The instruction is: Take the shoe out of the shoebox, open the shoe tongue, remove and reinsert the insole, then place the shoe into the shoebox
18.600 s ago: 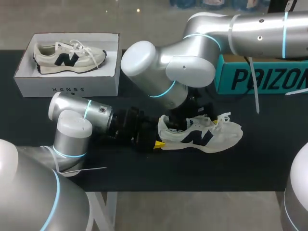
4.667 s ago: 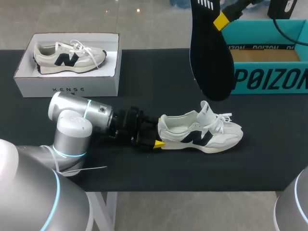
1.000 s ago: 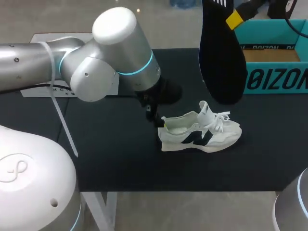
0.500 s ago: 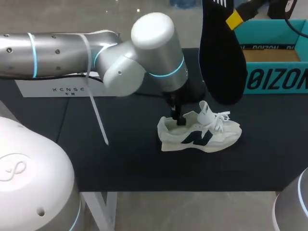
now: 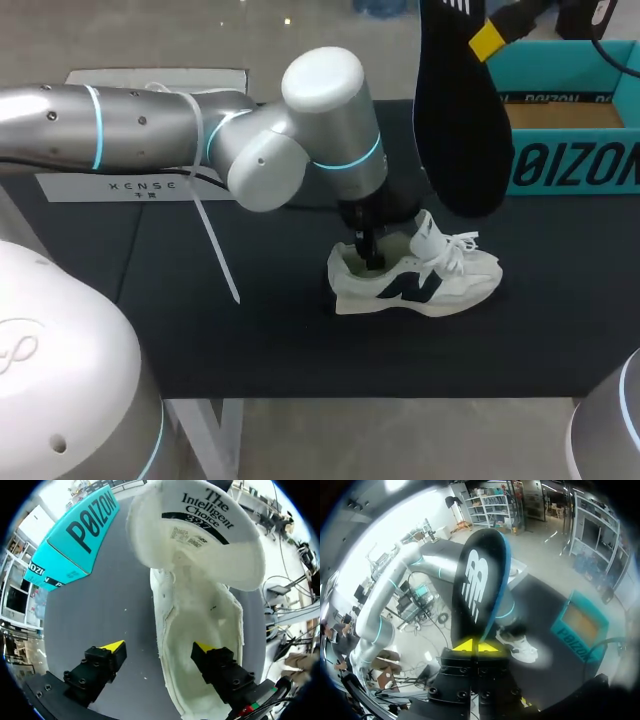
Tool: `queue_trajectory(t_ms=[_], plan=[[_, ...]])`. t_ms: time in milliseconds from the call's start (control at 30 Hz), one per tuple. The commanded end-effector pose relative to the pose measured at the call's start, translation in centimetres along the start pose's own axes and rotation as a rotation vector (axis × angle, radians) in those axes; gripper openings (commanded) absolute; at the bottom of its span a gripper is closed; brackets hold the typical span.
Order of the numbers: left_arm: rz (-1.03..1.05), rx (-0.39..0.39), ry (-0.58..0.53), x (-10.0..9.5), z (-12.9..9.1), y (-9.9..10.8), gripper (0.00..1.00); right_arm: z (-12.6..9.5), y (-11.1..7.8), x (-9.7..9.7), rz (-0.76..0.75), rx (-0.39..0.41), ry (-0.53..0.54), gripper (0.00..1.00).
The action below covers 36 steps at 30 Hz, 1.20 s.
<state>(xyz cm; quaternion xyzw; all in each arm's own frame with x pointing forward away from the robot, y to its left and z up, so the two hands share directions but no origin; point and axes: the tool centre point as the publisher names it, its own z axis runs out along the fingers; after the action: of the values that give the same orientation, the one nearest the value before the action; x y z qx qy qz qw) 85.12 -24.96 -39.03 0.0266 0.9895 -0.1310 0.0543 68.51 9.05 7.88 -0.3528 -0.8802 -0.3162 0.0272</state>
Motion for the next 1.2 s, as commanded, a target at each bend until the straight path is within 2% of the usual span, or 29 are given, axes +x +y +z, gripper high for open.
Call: queue_trajectory(t_ms=[33,367,567,733,800,867,900,967,1000,1100,1167,1200], plan=[[0.013,0.017,0.032,-0.4,1.0,-0.1,0.0,0.1,0.1,-0.1,0.001,0.003,0.0,0.0],[0.039,0.028,0.071,-0.1,0.9,-0.6,0.0,0.1,0.1,-0.1,0.001,0.003,0.0,0.0],[0.068,0.058,0.134,-0.2,1.1,-0.5,0.0,0.1,0.1,-0.1,0.001,0.003,0.0,0.0],[0.123,0.127,0.203,-2.0,-0.9,-1.0,0.0,0.1,0.1,-0.1,0.001,0.003,0.0,0.0],[0.147,0.138,0.217,-2.8,-1.7,-1.3,0.0,0.1,0.1,-0.1,0.001,0.003,0.0,0.0],[0.191,0.118,0.22,-3.8,-2.7,-1.7,0.0,0.1,0.1,-0.1,0.001,0.003,0.0,0.0],[0.222,0.142,0.249,-4.4,-3.5,-2.1,0.0,0.1,0.1,-0.1,0.001,0.003,0.0,0.0],[0.298,0.114,0.262,-5.3,-4.5,-2.6,0.0,0.1,0.1,-0.1,0.001,0.003,0.0,0.0],[0.333,0.13,0.296,-5.6,-4.9,-2.9,0.0,0.1,0.1,-0.1,0.001,0.003,0.0,0.0],[0.468,0.105,0.35,-6.8,-5.5,-3.4,0.0,0.1,0.1,-0.1,0.001,0.003,0.0,0.0],[0.601,0.043,0.379,-7.2,-5.7,-3.7,0.0,0.1,0.1,-0.1,0.001,0.003,0.0,0.0],[0.696,0.04,0.418,-7.1,-5.7,-3.7,0.0,0.1,0.1,-0.1,0.001,0.003,0.0,0.0]])
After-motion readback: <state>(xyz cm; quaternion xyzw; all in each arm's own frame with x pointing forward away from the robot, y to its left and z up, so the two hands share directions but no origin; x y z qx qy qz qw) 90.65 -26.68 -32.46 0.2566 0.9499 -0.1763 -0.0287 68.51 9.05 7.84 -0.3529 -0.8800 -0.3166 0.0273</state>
